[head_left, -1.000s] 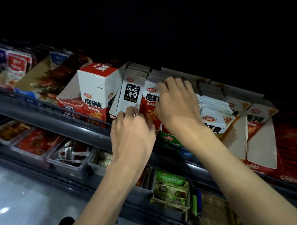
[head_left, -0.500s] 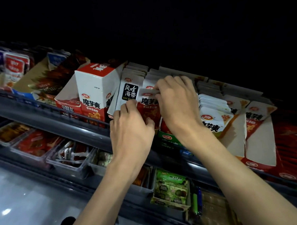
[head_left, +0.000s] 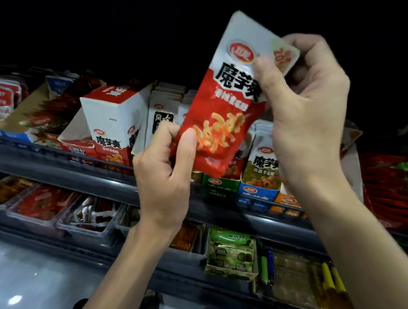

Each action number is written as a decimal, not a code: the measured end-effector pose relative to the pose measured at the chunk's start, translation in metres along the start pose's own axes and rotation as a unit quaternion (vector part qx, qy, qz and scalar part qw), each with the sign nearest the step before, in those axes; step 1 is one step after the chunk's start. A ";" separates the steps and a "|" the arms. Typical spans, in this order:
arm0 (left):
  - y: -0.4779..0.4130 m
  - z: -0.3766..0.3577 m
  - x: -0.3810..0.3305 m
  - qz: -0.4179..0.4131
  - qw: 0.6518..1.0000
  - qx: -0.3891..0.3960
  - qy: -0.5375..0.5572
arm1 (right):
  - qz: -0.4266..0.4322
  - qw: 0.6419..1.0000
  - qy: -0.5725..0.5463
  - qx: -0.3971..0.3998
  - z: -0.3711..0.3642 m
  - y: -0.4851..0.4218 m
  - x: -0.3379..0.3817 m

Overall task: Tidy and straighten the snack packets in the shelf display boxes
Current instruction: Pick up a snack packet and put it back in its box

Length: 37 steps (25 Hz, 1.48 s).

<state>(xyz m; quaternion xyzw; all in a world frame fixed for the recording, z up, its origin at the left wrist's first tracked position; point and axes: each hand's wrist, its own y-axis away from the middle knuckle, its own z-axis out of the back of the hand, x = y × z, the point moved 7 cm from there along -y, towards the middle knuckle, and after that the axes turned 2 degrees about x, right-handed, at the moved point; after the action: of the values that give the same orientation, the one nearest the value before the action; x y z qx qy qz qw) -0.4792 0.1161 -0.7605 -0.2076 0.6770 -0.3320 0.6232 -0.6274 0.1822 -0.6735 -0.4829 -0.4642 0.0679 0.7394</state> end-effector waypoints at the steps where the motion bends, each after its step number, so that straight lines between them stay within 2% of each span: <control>1: 0.004 -0.007 -0.006 -0.025 0.999 0.030 0.002 | -0.051 0.998 -0.034 -0.007 0.009 0.006 -0.010; 4: 0.016 -0.022 -0.011 -0.057 0.995 0.085 -0.005 | -0.190 0.977 -0.091 -0.024 0.030 0.027 -0.038; 6: 0.021 -0.036 -0.008 -0.046 0.993 0.108 0.007 | -0.235 0.967 -0.096 -0.028 0.041 0.033 -0.049; 15: 0.035 -0.082 -0.015 -0.039 0.986 0.146 0.070 | -0.215 0.969 -0.111 -0.041 0.068 0.027 -0.037; 30: 0.040 -0.091 -0.014 -0.029 0.983 0.156 0.088 | -0.229 0.969 -0.083 -0.031 0.083 0.032 -0.037; 34: 0.041 -0.094 -0.014 -0.023 0.983 0.165 0.075 | -0.262 0.965 -0.016 0.020 0.091 0.031 -0.038; 36: 0.043 -0.101 -0.013 -0.029 0.981 0.184 0.046 | -0.277 0.959 0.035 0.053 0.102 0.031 -0.040; 37: 0.044 -0.105 -0.013 -0.038 0.979 0.197 0.020 | -0.274 0.959 0.047 0.046 0.110 0.029 -0.040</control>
<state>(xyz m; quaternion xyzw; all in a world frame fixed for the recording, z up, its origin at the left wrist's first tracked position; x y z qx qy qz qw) -0.5749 0.1754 -0.7823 -0.0994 0.6023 -0.4864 0.6251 -0.7227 0.2474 -0.7100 -0.3050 -0.5397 -0.1392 0.7722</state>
